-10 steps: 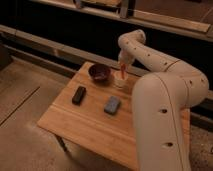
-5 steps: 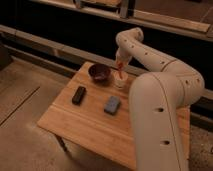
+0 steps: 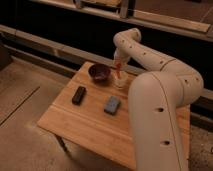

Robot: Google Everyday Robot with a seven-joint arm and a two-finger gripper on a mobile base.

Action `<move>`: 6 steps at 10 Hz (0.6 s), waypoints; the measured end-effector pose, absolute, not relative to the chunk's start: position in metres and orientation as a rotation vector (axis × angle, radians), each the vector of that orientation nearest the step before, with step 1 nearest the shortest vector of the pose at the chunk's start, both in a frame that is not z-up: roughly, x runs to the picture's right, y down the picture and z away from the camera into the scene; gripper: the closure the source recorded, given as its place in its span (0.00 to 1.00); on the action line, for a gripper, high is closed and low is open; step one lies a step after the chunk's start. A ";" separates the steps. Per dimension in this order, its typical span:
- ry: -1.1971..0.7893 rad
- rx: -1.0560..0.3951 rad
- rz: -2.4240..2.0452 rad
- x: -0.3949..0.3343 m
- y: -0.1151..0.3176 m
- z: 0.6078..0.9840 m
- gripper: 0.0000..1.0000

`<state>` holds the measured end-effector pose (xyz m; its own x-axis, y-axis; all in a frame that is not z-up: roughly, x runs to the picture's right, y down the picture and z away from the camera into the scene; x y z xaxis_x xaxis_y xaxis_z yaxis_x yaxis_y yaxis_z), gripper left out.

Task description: Place the pepper in the ceramic cup

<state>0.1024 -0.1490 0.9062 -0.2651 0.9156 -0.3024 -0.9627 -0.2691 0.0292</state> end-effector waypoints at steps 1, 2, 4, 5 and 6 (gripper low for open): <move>0.243 -0.262 1.835 0.103 -0.148 0.905 0.94; 0.244 -0.260 1.836 0.104 -0.148 0.905 0.86; 0.248 -0.256 1.835 0.104 -0.147 0.903 0.66; 0.251 -0.253 1.833 0.105 -0.147 0.902 0.54; 0.252 -0.248 1.832 0.105 -0.147 0.901 0.44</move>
<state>0.1049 -0.1470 0.9012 -0.2684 0.9161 -0.2979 -0.9625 -0.2675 0.0444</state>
